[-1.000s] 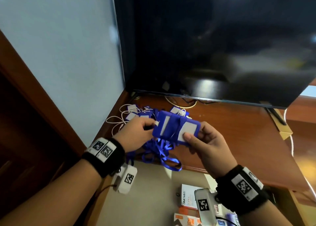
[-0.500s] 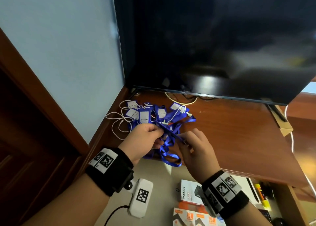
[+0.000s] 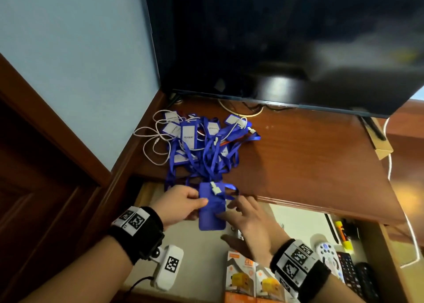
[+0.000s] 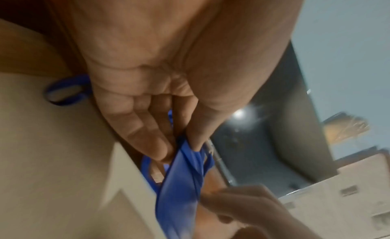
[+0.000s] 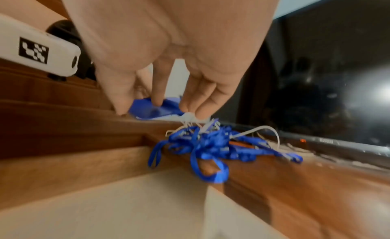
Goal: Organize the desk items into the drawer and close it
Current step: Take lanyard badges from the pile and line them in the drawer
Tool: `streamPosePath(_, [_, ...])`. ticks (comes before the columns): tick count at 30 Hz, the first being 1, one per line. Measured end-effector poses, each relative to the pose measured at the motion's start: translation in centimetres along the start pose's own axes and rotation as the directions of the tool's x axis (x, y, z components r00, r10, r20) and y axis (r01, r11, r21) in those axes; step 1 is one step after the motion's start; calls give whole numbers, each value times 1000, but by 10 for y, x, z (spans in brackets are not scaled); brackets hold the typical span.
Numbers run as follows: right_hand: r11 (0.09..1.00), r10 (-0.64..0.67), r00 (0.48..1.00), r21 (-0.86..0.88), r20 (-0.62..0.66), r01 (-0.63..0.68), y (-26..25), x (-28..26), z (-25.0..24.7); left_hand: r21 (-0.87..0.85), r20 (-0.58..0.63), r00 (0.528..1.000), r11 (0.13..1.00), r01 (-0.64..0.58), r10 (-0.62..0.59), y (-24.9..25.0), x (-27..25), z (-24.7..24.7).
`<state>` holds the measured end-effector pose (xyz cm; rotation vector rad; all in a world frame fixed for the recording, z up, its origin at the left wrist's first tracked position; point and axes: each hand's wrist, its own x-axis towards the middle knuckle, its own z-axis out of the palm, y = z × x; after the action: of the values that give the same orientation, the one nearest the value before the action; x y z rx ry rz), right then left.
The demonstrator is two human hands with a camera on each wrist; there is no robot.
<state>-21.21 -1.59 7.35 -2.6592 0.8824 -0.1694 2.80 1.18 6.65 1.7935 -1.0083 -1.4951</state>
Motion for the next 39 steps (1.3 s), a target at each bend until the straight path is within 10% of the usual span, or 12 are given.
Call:
streamPosePath(5, [980, 191, 941, -9, 280, -197, 28, -23, 38, 386, 72, 973, 906, 174, -218, -76, 25, 5])
streamPosePath(14, [955, 255, 958, 123, 128, -271, 49, 7, 41, 696, 212, 871, 694, 184, -443, -126, 50, 60])
streamPosePath(23, [948, 266, 963, 189, -31, -256, 58, 83, 29, 871, 154, 868, 480, 107, -472, -131, 53, 83])
streamPosePath(34, [766, 581, 811, 291, 69, -573, 59, 165, 24, 879, 155, 884, 470, 80, -441, -150, 43, 89])
streamPosePath(39, [849, 502, 861, 239, -87, -471, 50, 200, 14, 830, 44, 929, 531, 170, -367, -121, 40, 64])
